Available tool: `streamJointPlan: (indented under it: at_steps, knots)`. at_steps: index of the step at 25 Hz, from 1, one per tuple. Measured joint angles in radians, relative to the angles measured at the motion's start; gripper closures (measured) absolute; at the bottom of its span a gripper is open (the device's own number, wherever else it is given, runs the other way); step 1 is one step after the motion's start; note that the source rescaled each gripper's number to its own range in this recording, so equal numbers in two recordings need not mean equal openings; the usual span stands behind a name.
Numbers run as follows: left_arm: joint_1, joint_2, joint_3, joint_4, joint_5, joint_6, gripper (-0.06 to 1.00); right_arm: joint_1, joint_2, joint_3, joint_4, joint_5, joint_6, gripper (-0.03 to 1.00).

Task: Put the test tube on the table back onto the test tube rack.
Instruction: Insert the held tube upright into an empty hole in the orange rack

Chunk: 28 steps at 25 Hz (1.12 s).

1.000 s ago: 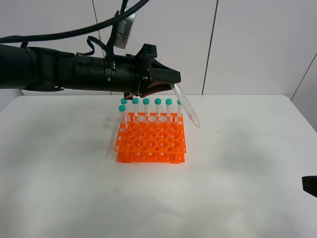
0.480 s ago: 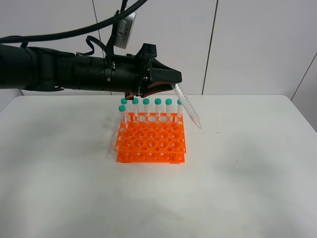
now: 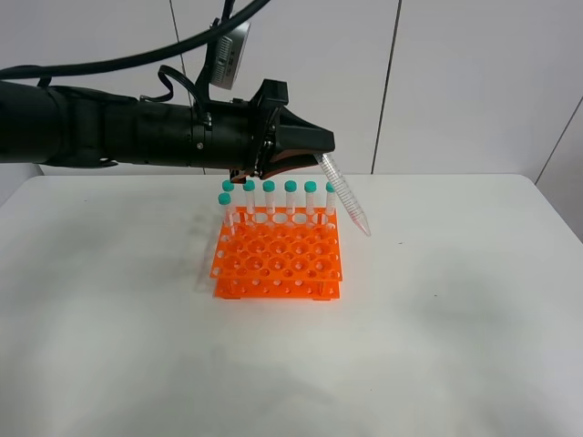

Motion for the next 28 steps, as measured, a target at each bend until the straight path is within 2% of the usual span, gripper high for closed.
streamJointPlan:
  at_steps: [13, 15, 16, 19, 28]
  knots:
    - [0.000, -0.009, 0.000, 0.001, -0.009, 0.020, 0.94, 0.023, -0.001, 0.000, 0.006, -0.001, 0.003, -0.03]
    - [0.000, -0.033, 0.000, 0.022, -0.052, 0.021, 0.94, 0.023, -0.001, 0.000, 0.006, -0.001, 0.003, -0.03]
    - [0.000, -0.076, 0.000, 0.057, -0.121, 0.022, 0.94, 0.023, -0.001, 0.000, 0.006, -0.001, 0.003, -0.03]
    - [0.000, -0.132, -0.001, 0.101, -0.202, 0.022, 0.94, 0.023, -0.001, 0.000, 0.008, -0.001, 0.003, -0.03]
    - [0.000, -0.178, -0.001, 0.169, -0.282, 0.023, 0.94, 0.023, -0.001, 0.000, 0.009, -0.001, 0.003, -0.03]
